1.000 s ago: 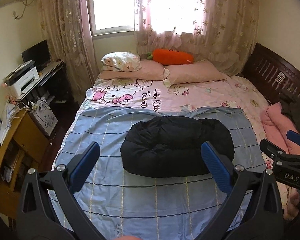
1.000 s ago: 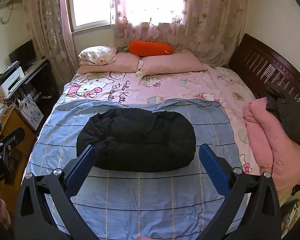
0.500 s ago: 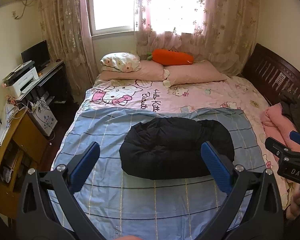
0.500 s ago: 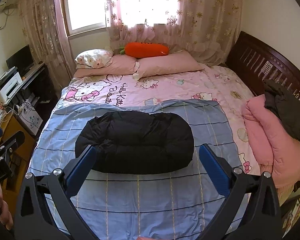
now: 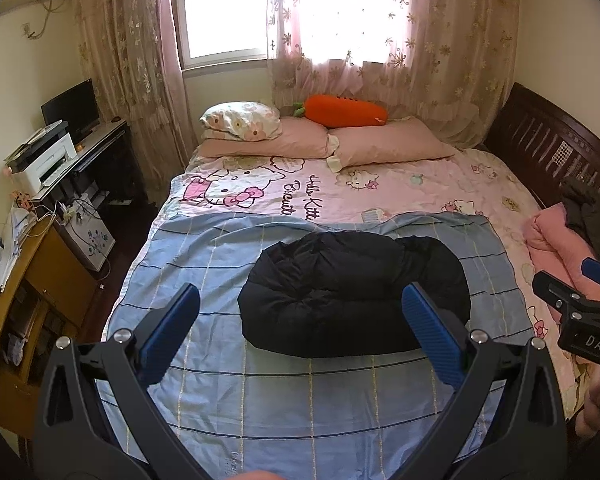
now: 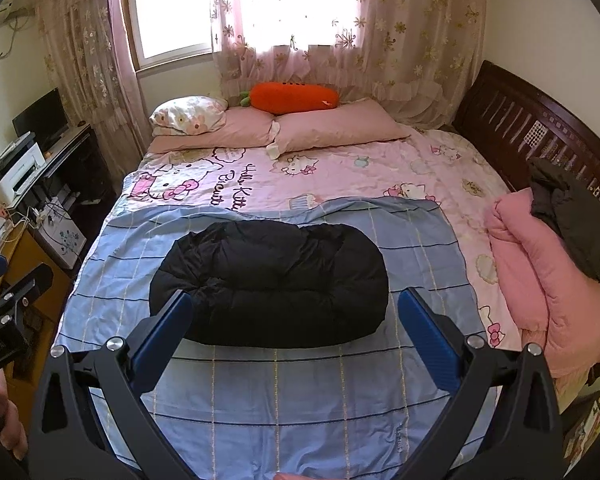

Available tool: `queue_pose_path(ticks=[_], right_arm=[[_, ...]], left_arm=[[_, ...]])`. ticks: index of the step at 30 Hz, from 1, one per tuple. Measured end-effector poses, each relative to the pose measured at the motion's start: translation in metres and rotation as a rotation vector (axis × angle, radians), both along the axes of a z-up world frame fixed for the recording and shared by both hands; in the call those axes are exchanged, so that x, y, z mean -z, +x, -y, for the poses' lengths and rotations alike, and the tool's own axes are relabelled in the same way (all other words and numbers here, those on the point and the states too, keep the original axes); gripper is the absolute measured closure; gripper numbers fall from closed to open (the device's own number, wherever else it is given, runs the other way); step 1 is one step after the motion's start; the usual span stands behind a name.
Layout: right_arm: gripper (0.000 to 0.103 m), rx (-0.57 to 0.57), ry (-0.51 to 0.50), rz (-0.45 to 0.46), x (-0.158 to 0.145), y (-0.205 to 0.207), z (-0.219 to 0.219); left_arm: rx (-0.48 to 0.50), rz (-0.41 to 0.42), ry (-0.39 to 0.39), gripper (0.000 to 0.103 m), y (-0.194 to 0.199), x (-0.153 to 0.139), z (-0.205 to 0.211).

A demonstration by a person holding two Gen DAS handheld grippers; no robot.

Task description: Fold large clothes

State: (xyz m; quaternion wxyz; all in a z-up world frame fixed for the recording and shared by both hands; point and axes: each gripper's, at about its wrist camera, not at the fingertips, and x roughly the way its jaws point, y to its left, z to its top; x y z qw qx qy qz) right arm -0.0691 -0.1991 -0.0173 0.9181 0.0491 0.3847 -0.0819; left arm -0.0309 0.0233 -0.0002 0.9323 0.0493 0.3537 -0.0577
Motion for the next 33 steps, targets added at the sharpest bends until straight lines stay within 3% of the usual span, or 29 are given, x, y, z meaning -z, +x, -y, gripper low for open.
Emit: queue_pose_path(ticks=[33], right_arm=[[0.001,-0.024,0.018,-0.033,0.007,0.010,0.010]], left_arm=[[0.002,-0.031,0.018,0.002,0.008,0.011,0.013]])
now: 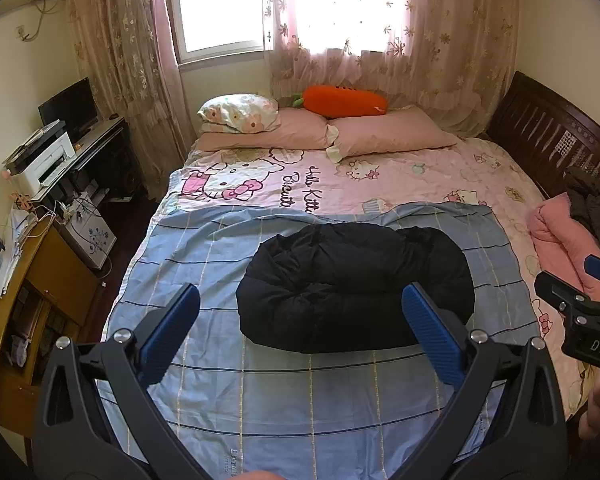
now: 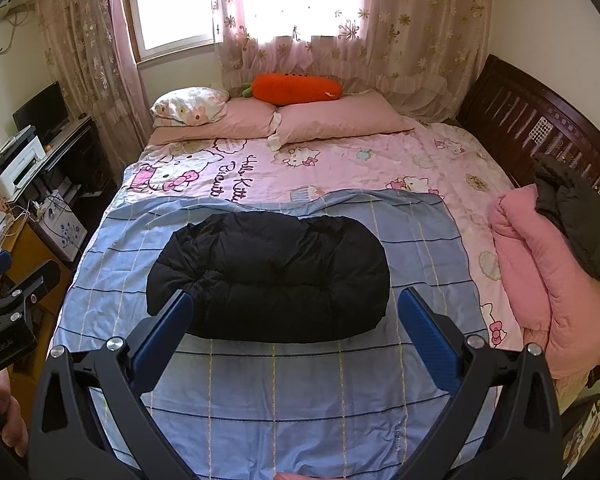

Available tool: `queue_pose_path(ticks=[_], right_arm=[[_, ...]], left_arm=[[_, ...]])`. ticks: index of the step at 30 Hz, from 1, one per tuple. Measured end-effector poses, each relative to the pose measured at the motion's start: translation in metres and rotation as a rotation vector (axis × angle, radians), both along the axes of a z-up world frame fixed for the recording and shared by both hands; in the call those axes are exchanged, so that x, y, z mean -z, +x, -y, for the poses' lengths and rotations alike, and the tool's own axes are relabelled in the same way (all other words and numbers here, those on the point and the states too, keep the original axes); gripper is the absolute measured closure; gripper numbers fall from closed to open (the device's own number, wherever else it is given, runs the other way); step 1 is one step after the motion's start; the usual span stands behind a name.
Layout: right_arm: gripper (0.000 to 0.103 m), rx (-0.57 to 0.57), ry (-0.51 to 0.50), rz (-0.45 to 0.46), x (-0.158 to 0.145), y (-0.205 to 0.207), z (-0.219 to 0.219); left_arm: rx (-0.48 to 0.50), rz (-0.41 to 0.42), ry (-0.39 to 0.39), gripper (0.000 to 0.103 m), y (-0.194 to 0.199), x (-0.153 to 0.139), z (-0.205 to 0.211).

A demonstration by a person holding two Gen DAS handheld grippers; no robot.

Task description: Fold large clothes

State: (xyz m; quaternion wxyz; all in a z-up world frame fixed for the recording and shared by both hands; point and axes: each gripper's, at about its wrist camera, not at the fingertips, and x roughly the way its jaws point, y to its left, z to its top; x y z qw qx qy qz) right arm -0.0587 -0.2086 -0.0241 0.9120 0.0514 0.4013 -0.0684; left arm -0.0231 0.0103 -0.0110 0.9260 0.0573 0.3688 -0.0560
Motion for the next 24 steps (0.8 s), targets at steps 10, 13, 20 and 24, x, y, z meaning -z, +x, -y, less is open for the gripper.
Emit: queue_pose_path(ticks=[10,13,20,24], right_arm=[[0.001,-0.002,0.004,-0.005,0.002,0.001,-0.001],[0.001,-0.005,0.006,-0.006,0.003,0.002,-0.002],[0.001,-0.016,0.013,-0.013,0.004,0.006,-0.005],[0.001,-0.020,0.006,-0.012,0.005,0.008,-0.007]], left_arm=[[-0.001,-0.006,-0.004,0.002,0.001,0.004,-0.001],[-0.013,-0.021,-0.009,0.002,0.004,0.008,-0.002],[-0.008,-0.029,-0.004,0.002,0.008,0.009,0.001],[0.005,-0.034,-0.009,0.002,0.012,0.009,0.003]])
